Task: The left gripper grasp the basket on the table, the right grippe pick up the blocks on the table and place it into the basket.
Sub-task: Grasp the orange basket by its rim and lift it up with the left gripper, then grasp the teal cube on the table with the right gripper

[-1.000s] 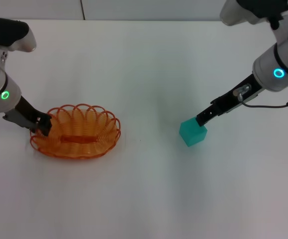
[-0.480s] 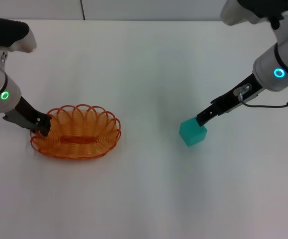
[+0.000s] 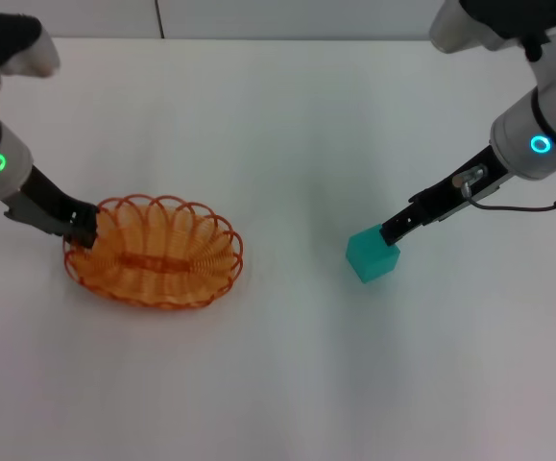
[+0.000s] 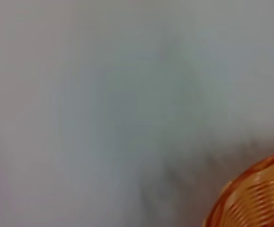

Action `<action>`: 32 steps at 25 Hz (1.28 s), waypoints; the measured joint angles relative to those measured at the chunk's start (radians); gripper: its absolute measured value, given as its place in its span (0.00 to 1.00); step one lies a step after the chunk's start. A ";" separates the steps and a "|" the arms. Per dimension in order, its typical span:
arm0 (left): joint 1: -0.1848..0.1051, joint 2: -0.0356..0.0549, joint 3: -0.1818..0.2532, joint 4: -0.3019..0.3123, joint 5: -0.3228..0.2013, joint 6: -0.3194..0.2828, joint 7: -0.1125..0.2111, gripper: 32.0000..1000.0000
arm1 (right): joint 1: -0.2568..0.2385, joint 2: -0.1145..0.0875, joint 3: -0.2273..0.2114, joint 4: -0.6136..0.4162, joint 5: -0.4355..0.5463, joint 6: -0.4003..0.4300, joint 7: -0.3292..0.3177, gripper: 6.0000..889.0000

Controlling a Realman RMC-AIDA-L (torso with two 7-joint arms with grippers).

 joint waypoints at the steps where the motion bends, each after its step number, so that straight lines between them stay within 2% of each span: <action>1: 0.002 -0.0007 -0.010 0.022 0.000 -0.018 0.005 0.15 | 0.002 0.000 0.002 0.006 0.000 -0.003 -0.001 0.88; 3: 0.008 -0.0037 -0.022 0.094 0.000 -0.076 0.012 0.13 | 0.006 -0.004 0.003 0.022 0.003 -0.014 -0.003 0.88; 6: 0.015 -0.0065 -0.022 0.153 -0.006 -0.120 0.011 0.11 | 0.008 -0.010 0.004 0.046 0.020 -0.029 -0.007 0.88; 15: 0.036 -0.0113 -0.010 0.364 -0.124 -0.306 -0.021 0.06 | 0.030 -0.011 0.002 0.099 0.028 -0.078 -0.028 0.87; 16: 0.036 -0.0113 -0.010 0.364 -0.124 -0.306 -0.021 0.06 | 0.035 -0.011 -0.001 0.106 0.028 -0.085 -0.031 0.87; 19: 0.040 -0.0135 -0.004 0.422 -0.173 -0.356 -0.043 0.06 | 0.056 -0.011 0.001 0.149 0.028 -0.108 -0.048 0.87; 21: 0.041 -0.0138 0.000 0.431 -0.180 -0.361 -0.047 0.06 | 0.073 -0.010 0.002 0.187 0.030 -0.124 -0.061 0.87; 22: 0.045 -0.0142 0.022 0.460 -0.201 -0.376 -0.063 0.06 | 0.083 -0.010 0.001 0.211 0.034 -0.134 -0.067 0.86; 28: 0.054 -0.0136 0.110 0.538 -0.245 -0.406 -0.112 0.06 | 0.144 -0.005 0.001 0.336 0.052 -0.197 -0.108 0.86; 32: 0.051 -0.0122 0.117 0.556 -0.268 -0.421 -0.125 0.06 | 0.165 -0.001 0.000 0.378 0.053 -0.219 -0.115 0.86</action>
